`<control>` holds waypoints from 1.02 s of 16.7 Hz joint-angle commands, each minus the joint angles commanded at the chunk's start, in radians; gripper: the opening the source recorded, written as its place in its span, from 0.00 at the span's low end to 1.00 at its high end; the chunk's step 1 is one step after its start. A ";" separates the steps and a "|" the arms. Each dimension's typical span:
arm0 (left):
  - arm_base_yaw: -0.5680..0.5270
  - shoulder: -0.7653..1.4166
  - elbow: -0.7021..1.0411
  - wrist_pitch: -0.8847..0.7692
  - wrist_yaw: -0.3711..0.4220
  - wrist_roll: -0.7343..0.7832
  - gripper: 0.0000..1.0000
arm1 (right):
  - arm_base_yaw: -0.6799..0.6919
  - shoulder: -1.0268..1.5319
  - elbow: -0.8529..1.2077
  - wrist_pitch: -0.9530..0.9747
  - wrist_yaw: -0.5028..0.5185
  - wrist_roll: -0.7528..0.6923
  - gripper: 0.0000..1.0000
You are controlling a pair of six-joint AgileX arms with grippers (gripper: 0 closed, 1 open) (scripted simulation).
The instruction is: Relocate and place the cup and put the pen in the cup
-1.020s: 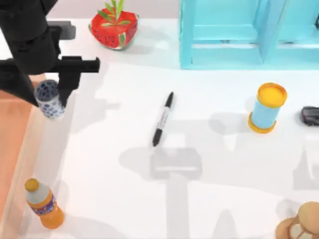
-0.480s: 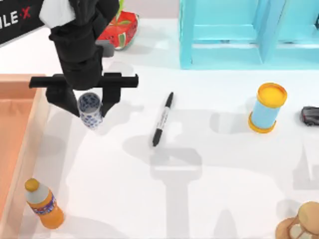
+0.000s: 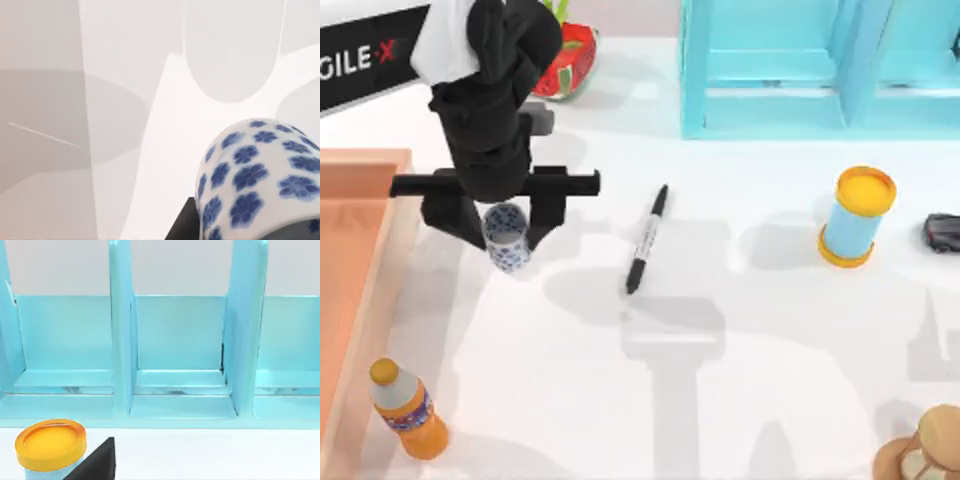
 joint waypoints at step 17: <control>-0.001 0.016 -0.046 0.054 0.000 -0.001 0.83 | 0.000 0.000 0.000 0.000 0.000 0.000 1.00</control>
